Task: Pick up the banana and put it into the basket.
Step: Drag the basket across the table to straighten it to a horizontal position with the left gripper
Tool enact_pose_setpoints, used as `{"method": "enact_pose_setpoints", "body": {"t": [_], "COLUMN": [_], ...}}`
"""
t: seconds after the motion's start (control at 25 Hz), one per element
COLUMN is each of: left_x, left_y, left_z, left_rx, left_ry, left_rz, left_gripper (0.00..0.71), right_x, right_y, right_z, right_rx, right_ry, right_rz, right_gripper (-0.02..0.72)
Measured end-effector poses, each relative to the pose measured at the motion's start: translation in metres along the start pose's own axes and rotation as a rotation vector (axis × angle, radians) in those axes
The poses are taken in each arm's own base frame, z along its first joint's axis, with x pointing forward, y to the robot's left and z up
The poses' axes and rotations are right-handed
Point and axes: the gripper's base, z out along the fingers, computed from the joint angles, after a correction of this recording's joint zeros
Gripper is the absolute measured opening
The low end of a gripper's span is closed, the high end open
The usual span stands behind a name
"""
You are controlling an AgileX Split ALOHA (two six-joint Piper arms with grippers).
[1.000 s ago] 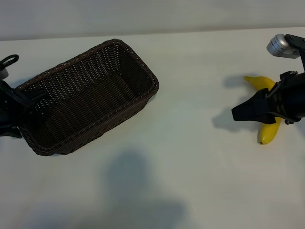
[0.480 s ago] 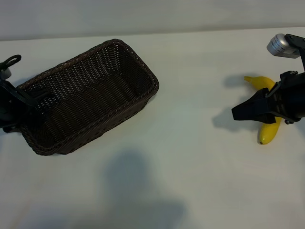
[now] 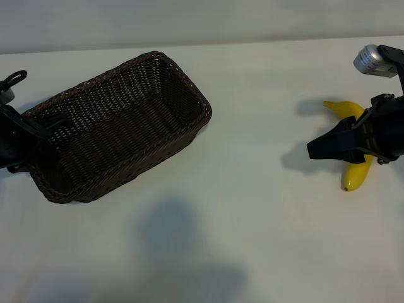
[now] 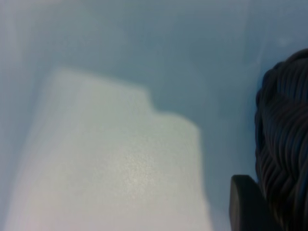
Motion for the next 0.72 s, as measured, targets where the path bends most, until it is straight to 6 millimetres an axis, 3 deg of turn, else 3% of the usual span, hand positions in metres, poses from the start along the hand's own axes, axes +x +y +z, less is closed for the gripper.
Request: {"method": "enact_pose_setpoints", "body": {"t": [0.28, 0.72], "left_x": [-0.002, -0.032], "left_y": [-0.006, -0.035], "left_z": [-0.01, -0.061], "left_rx": [0.051, 0.16], "left_ry": [0.01, -0.015], "left_rz": [0.041, 0.3], "left_gripper": [0.173, 0.16], "right_x": [0.0, 0.0], "right_y": [0.0, -0.001], "right_z": [0.0, 0.0], "right_rx": [0.001, 0.006], "right_ry": [0.0, -0.005], "right_rz": [0.002, 0.002], "right_gripper": [0.504, 0.504]}}
